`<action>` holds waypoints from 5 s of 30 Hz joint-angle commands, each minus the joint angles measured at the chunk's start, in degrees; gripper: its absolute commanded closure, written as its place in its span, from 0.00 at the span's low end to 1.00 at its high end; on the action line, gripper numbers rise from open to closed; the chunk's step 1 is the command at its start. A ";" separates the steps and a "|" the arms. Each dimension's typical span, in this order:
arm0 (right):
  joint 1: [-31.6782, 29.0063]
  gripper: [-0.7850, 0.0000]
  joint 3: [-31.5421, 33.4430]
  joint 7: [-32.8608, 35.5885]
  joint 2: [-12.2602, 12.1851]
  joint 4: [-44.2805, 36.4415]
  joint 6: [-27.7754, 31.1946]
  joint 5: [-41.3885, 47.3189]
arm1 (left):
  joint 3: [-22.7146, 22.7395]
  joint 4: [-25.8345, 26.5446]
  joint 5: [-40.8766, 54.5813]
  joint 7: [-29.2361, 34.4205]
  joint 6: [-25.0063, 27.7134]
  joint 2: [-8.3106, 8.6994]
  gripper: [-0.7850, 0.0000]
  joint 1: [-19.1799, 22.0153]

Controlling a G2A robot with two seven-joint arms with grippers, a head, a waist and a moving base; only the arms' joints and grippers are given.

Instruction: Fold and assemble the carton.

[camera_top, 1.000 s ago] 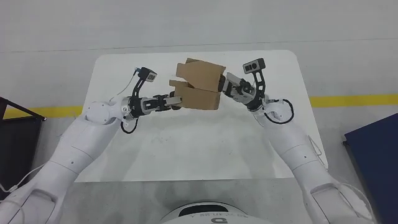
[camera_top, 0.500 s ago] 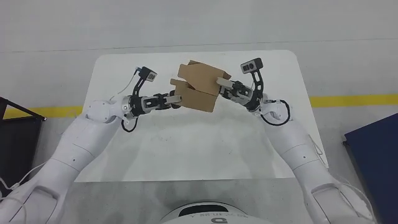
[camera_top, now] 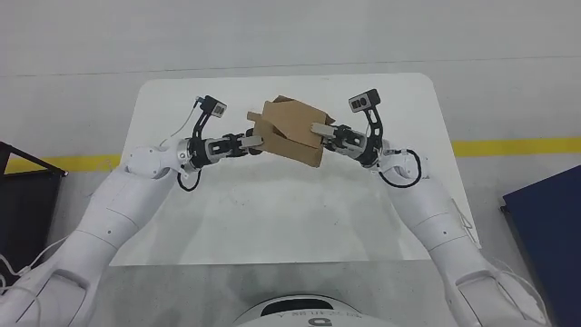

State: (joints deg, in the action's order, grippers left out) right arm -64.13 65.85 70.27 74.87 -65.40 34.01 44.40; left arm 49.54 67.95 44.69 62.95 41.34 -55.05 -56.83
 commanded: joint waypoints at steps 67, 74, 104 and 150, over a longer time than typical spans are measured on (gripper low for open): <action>-11.48 0.78 2.71 -26.83 -1.20 -11.62 10.99 -20.94 | 1.53 -5.10 -17.81 -18.93 -1.20 -6.82 0.00 -2.29; -11.34 0.67 1.72 -30.09 -1.00 -13.36 11.53 -23.65 | 4.04 -4.00 -17.84 -18.56 -0.49 -6.35 0.00 -3.90; -8.67 1.00 -4.69 -4.95 1.03 -3.77 -9.96 29.10 | 13.35 1.47 -19.18 -17.00 3.19 -4.39 0.00 -12.23; -1.80 1.00 -8.76 16.63 8.45 15.98 -24.77 41.16 | 12.04 16.57 -34.18 -24.24 -6.58 -5.79 0.00 -11.30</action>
State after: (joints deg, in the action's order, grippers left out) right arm -65.95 56.80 86.97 83.33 -49.48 8.44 85.94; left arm 61.05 84.13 10.45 38.80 34.31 -60.94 -67.86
